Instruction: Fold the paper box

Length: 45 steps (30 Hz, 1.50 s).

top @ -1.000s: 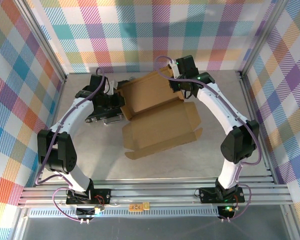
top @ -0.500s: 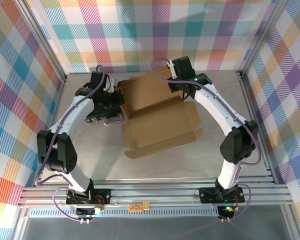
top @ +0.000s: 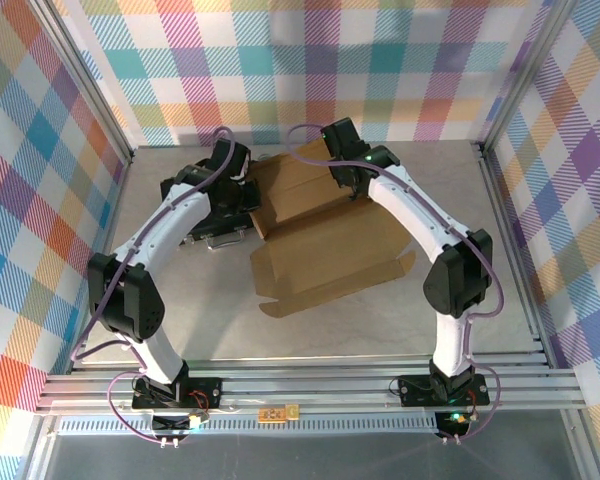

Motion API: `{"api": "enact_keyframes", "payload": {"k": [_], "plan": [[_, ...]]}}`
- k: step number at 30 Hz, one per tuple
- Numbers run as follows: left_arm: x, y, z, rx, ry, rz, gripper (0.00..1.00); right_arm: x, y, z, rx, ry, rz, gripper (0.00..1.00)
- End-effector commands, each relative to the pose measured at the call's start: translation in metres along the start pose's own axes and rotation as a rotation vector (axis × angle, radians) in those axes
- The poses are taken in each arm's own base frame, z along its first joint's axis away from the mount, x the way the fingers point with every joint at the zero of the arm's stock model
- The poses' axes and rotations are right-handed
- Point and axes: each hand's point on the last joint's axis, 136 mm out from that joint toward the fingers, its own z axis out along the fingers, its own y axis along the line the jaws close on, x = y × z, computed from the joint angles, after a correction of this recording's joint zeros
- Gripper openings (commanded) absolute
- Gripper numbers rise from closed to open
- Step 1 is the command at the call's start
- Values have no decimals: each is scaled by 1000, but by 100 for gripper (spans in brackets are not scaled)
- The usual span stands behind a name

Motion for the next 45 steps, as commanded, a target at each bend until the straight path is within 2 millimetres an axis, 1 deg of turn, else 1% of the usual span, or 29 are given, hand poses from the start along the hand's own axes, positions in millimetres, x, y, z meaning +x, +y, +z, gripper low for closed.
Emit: {"api": "enact_keyframes", "payload": {"k": [1,2,4,5,7,9,10,13,18,23,25,27,31,35,37,39,45], "plan": [[1,33,-18,-166,-1,-30,0,8,-60,-1,280,42,8,0],[1,31,-19,-154,-2,-28,0,8,-58,-1,266,40,9,0],[1,25,-18,-119,4,-26,0,6,-35,-2,109,27,-4,0],[1,22,-17,-108,9,-23,0,6,-30,-3,72,26,2,0],[0,19,-18,-90,10,-21,0,8,-19,-5,-54,39,42,7],[0,17,-18,-80,14,-16,0,9,-12,-8,-151,51,65,15],[0,15,-18,-73,21,-12,0,9,-9,-10,-188,52,72,20],[0,13,-20,-59,25,-4,0,8,-8,-14,-254,50,99,26],[0,12,-19,-50,32,-12,0,12,-13,-14,-261,63,105,28],[-2,10,-21,-40,30,-18,0,23,-8,-14,-285,85,101,32],[-2,11,-20,-40,30,-18,0,27,-6,-15,-298,92,100,30],[-3,10,-21,-37,29,-21,0,31,-6,-15,-293,97,101,27],[-3,9,-21,-33,29,-24,0,36,-16,-11,-222,106,79,18],[-3,9,-21,-33,30,-27,0,42,-34,-4,-76,128,49,0],[-4,9,-22,-36,30,-28,0,44,-42,-2,-12,136,41,0],[-4,9,-22,-39,33,-27,0,43,-45,-3,21,131,34,0],[-2,15,-20,-71,36,-26,0,35,-37,-13,-22,108,49,0]]}}
